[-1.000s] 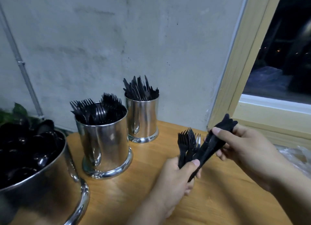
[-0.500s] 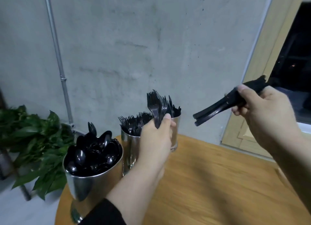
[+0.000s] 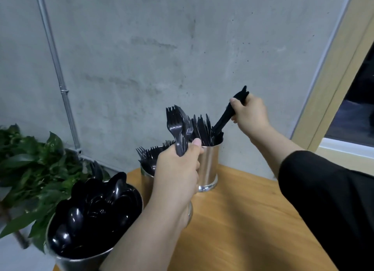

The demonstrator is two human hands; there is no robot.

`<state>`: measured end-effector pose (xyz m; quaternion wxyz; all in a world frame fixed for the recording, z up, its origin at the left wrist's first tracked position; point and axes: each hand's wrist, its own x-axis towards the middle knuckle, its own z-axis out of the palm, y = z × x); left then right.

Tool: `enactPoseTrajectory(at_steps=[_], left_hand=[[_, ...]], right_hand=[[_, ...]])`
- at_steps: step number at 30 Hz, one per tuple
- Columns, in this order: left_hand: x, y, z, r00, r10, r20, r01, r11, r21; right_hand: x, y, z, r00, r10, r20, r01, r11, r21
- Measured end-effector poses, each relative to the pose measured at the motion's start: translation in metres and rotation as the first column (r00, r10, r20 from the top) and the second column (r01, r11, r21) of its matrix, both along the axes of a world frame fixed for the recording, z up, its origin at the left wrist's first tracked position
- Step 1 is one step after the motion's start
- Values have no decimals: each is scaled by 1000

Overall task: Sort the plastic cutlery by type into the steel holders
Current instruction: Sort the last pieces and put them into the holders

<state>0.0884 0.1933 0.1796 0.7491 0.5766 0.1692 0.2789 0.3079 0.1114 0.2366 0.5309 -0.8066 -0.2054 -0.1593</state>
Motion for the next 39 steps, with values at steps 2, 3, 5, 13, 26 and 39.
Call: enactPoseTrajectory(at_steps=[2, 3, 5, 13, 26, 39], left_hand=[[3, 1, -3, 1000, 6, -14, -6, 1000, -3], [4, 1, -4, 1000, 7, -18, -7, 1000, -2], [4, 2, -7, 1000, 6, -21, -7, 1000, -14], [-4, -6, -7, 993, -104, -57, 106, 994, 23], [-57, -22, 24, 950, -259, -177, 296, 926, 234], [-79, 22, 47, 982, -168, -87, 185, 761, 621]], right_hand=[[15, 11, -17, 999, 11, -53, -16, 994, -104], [19, 14, -28, 993, 47, -108, -65, 984, -165], [22, 16, -45, 974, 112, -198, -163, 950, -267], [-37, -10, -16, 977, 154, 147, -129, 977, -168], [-178, -45, 35, 798, 599, -59, -591, 762, -265], [-213, -25, 53, 867, 496, -49, -499, 864, -64]])
